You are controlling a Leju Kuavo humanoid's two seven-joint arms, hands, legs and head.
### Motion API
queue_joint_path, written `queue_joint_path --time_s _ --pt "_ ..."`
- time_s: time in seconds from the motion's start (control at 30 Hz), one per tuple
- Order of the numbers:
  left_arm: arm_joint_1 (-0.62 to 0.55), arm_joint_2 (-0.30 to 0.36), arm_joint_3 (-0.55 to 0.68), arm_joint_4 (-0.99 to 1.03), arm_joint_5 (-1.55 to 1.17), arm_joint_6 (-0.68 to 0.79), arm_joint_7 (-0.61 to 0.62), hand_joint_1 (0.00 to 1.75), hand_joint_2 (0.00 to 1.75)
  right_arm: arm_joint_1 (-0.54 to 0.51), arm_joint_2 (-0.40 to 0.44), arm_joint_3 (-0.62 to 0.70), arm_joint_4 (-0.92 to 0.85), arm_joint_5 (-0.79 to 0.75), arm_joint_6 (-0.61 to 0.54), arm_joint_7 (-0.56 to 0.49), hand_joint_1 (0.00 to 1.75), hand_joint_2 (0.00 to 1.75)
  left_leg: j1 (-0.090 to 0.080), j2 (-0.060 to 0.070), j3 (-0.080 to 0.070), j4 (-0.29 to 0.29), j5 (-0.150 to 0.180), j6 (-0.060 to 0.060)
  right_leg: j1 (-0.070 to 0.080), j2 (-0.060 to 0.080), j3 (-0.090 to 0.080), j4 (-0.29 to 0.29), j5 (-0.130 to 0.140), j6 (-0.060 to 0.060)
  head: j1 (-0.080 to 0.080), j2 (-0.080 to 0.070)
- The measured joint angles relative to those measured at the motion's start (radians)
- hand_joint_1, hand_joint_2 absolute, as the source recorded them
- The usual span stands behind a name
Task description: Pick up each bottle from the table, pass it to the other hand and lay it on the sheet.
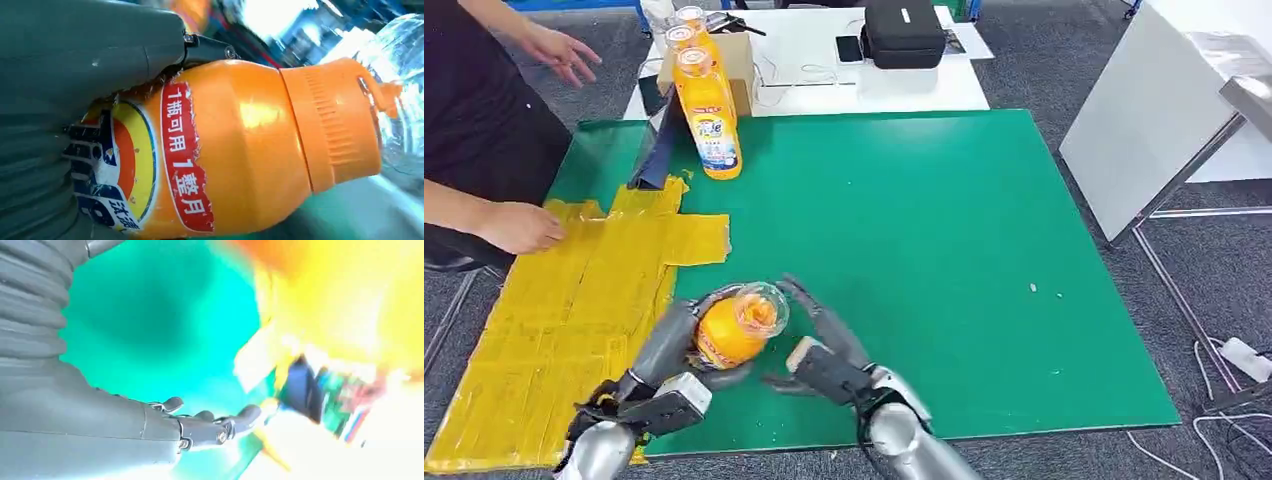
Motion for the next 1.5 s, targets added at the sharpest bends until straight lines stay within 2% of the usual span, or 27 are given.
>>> queue_joint_path --time_s 0.13,0.2,0.27,0.4,0.43,0.47,0.5,0.77,0.87,1.13,1.17,1.27,1.37,1.43,1.5 --pt "-0.008 0.027 0.062 0.032 -0.29 0.186 0.073 1.75 1.75 0.046 -0.077 -0.077 -0.106 0.011 0.034 0.0 0.0 1.75 0.0 0.0 0.0 0.0 0.0 0.0 0.0 0.0 0.0 0.0 0.0 0.0 0.0 0.0" --pt "-0.016 0.037 0.083 0.077 -0.505 0.288 0.154 1.75 1.75 0.069 -0.121 -0.115 -0.16 0.008 0.05 -0.009 0.0 1.75 0.0 0.0 0.0 0.0 0.0 0.0 0.0 0.0 0.0 0.0 0.0 0.0 0.0 0.0" --pt "-0.035 0.048 0.086 0.139 -0.682 0.332 0.245 1.75 1.75 0.091 -0.173 -0.152 -0.216 -0.012 0.073 -0.023 0.0 1.75 -0.001 0.0 0.0 0.0 0.0 0.0 -0.001 -0.001 0.0 0.0 0.0 0.0 0.0 0.0" --pt "-0.075 0.07 0.093 0.285 -0.773 0.334 0.316 1.75 1.75 0.124 -0.259 -0.231 -0.31 -0.044 0.118 -0.041 0.0 1.75 -0.002 0.0 0.0 0.0 0.0 0.0 -0.002 0.0 0.0 0.0 0.0 0.0 0.0 0.0" --pt "-0.085 0.075 0.093 0.322 -0.791 0.326 0.326 0.37 1.75 0.129 -0.275 -0.246 -0.329 -0.05 0.129 -0.044 0.0 1.75 -0.002 0.0 0.0 0.0 0.0 0.0 -0.002 0.0 0.0 0.0 0.0 0.0 0.0 0.0" --pt "-0.094 0.081 0.093 0.358 -0.803 0.321 0.332 0.0 1.75 0.133 -0.286 -0.257 -0.342 -0.053 0.137 -0.045 0.0 1.75 -0.002 0.0 0.0 0.0 0.0 0.0 -0.002 0.0 0.0 0.0 0.0 0.0 0.0 0.0" --pt "-0.104 0.089 0.092 0.4 -0.823 0.31 0.339 0.0 0.0 0.135 -0.3 -0.273 -0.36 -0.057 0.149 -0.046 0.0 1.75 -0.002 0.0 0.0 0.0 0.0 0.0 -0.002 0.0 0.0 0.0 0.0 0.0 0.0 0.0" --pt "-0.2 0.129 0.064 0.607 -0.832 0.3 0.323 0.0 0.0 0.116 -0.327 -0.293 -0.377 -0.064 0.176 -0.046 0.0 1.75 -0.002 -0.001 0.005 0.0 0.0 0.0 -0.002 -0.001 0.006 0.0 -0.001 0.0 0.0 0.0" --pt "-0.198 0.13 0.065 0.614 -0.774 0.364 0.323 0.0 0.0 0.115 -0.326 -0.293 -0.377 -0.061 0.166 -0.055 0.0 1.75 -0.002 -0.001 0.007 -0.001 0.0 0.0 -0.002 -0.001 0.007 0.0 -0.001 -0.001 0.0 0.0" --pt "-0.171 0.116 0.064 0.585 -0.773 0.368 0.338 0.0 0.0 0.131 -0.323 -0.293 -0.377 -0.058 0.156 -0.063 0.0 1.75 -0.002 -0.001 0.006 0.0 0.001 0.001 -0.002 -0.001 0.007 0.0 0.0 0.0 0.0 0.0" --pt "-0.169 0.115 0.064 0.582 -0.773 0.368 0.338 0.0 0.0 0.131 -0.323 -0.293 -0.377 -0.058 0.156 -0.063 0.0 0.0 -0.002 -0.001 0.006 0.0 0.001 0.001 -0.002 -0.001 0.007 0.0 0.0 0.0 0.0 0.0" --pt "-0.166 0.113 0.064 0.58 -0.774 0.372 0.34 0.0 0.0 0.131 -0.323 -0.293 -0.377 -0.057 0.155 -0.063 0.0 0.0 -0.002 -0.001 0.006 0.0 0.001 0.001 -0.002 -0.001 0.006 0.0 0.0 0.0 0.0 0.0" --pt "-0.139 0.088 0.082 0.535 -0.801 0.551 0.363 0.0 0.0 0.15 -0.317 -0.295 -0.387 -0.004 0.107 -0.071 0.0 0.0 -0.002 0.0 0.005 0.0 0.001 0.001 -0.002 -0.001 0.004 0.0 0.0 0.0 0.0 0.0" --pt "-0.111 0.04 0.125 0.427 -0.655 0.618 0.277 0.0 0.0 0.187 -0.302 -0.301 -0.411 0.032 0.055 -0.095 0.0 0.0 -0.002 -0.002 0.002 0.0 0.001 0.001 -0.002 -0.002 0.003 0.0 0.0 0.0 0.0 0.0" --pt "-0.105 0.0 0.148 0.333 -0.393 0.549 0.186 0.0 0.0 0.215 -0.275 -0.301 -0.427 0.071 0.012 -0.106 0.0 0.0 -0.002 -0.002 0.001 0.0 0.001 0.001 -0.002 -0.002 0.002 0.0 0.0 0.0 0.0 0.0"
